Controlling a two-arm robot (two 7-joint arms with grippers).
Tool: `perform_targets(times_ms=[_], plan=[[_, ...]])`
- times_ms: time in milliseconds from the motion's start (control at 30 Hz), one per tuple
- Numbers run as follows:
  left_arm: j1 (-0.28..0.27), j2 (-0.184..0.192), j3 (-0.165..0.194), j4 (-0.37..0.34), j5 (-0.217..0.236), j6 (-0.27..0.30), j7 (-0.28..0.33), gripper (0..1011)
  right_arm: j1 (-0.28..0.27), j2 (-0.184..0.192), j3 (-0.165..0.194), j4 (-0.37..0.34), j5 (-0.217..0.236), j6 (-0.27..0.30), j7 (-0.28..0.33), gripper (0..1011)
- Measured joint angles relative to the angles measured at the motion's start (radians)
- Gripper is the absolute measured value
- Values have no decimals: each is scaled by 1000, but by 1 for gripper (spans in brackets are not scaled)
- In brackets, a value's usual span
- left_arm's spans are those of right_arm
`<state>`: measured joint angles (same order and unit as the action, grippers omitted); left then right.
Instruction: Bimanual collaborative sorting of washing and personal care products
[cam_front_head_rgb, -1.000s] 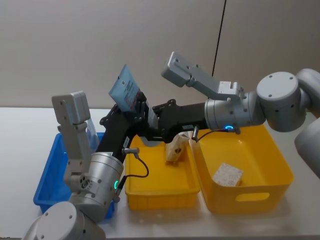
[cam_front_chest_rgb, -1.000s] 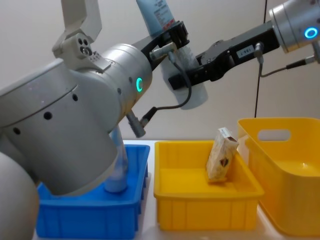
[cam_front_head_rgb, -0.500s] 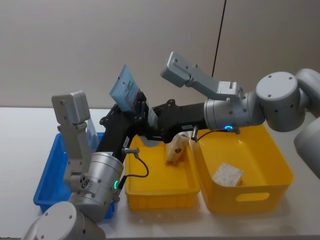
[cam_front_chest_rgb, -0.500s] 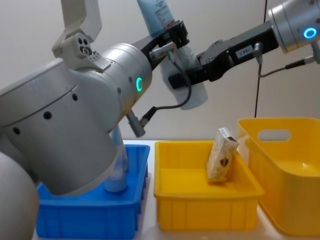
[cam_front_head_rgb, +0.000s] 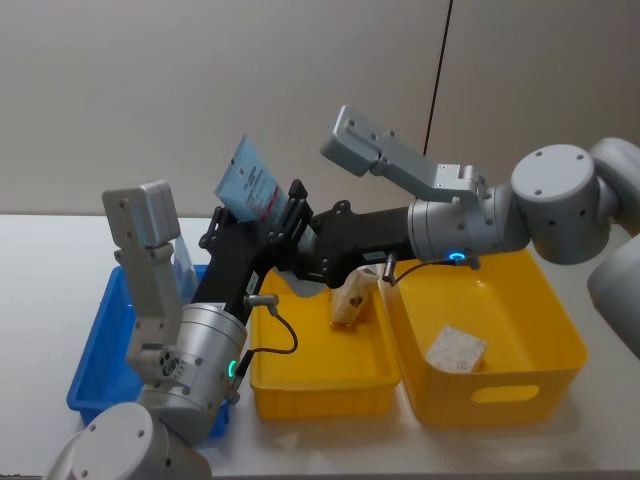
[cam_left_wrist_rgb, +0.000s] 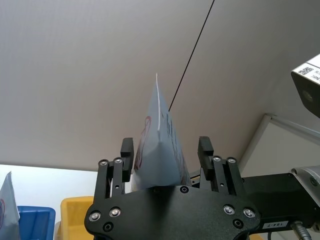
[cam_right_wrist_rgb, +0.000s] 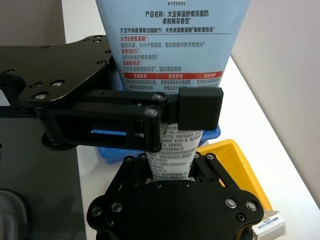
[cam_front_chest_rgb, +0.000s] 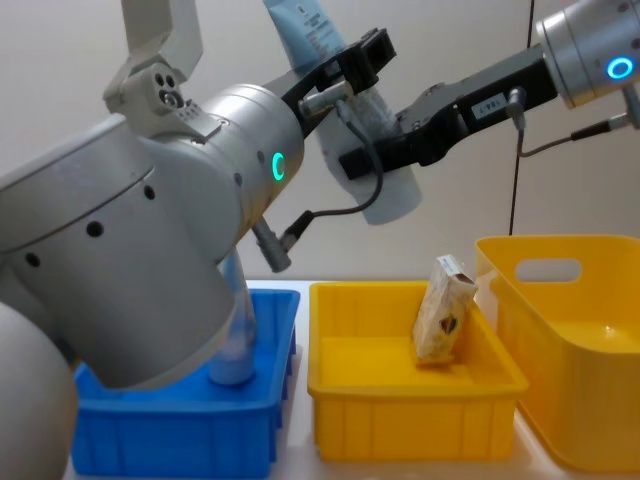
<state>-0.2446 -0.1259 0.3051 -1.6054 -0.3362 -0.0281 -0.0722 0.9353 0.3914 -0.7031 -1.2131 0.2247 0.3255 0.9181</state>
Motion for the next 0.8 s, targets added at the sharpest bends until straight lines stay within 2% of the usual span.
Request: perform_targets(times_ms=[100,233,367,800], plan=[[0,0,0,0,0,0,0,798,0,2,0,-1,0,0,-3,257],[0,0,0,0,0,0,0,940,-5,9,7,-9,1,4,-18,240],[0,0,0,0,0,0,0,1001,-14,20,19,-21,3,11,-43,224],[0,0,0,1,0,0,1,1001,-43,70,79,-50,7,37,-151,201]])
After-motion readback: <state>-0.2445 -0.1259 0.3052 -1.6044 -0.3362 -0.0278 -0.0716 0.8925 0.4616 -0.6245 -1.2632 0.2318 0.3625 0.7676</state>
